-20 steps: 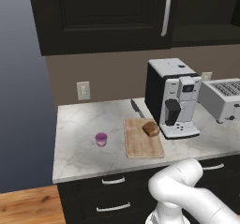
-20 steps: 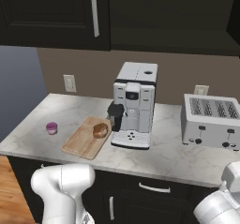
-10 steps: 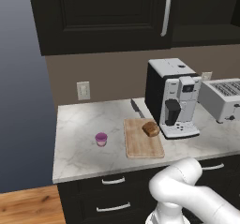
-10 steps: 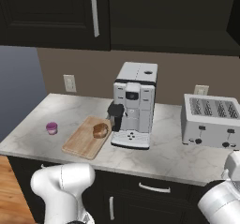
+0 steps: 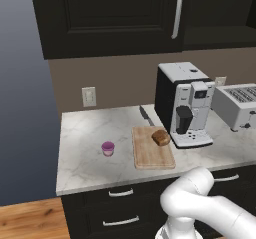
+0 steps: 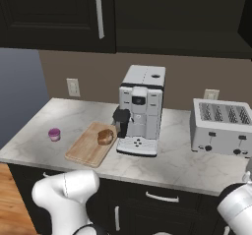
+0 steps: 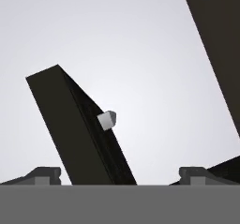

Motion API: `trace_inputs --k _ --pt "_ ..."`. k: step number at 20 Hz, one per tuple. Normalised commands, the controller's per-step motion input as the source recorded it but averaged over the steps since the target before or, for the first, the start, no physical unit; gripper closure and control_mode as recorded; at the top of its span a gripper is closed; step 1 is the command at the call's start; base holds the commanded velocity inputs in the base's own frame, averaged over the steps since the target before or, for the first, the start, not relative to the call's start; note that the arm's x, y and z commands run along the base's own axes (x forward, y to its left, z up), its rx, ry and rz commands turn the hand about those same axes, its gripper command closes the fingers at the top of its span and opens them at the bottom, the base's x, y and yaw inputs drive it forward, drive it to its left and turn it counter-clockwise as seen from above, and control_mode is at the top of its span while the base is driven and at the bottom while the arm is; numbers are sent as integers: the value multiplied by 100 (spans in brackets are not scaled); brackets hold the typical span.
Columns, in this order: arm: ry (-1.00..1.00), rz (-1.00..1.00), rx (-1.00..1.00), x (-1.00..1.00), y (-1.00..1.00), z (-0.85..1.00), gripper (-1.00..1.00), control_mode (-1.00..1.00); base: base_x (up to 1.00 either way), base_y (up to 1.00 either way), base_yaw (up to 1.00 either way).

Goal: Pick the bread, place it on the cutting board, pick the jam, place it on the counter, and close the cabinet.

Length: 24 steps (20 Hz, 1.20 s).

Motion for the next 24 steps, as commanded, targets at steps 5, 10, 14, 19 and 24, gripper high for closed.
trace_inputs --k 5,10,14,19,24 --pt "-10 0 0 3 0 0 -100 -100 0 0 0" --pt "-11 0 0 1 4 3 -100 -100 0 0 0" --pt "-9 0 0 11 13 12 -100 -100 0 0 0" --pt "-3 0 0 9 9 12 -100 -100 0 0 0" --pt "0 0 0 6 1 17 -100 -100 0 0 0"
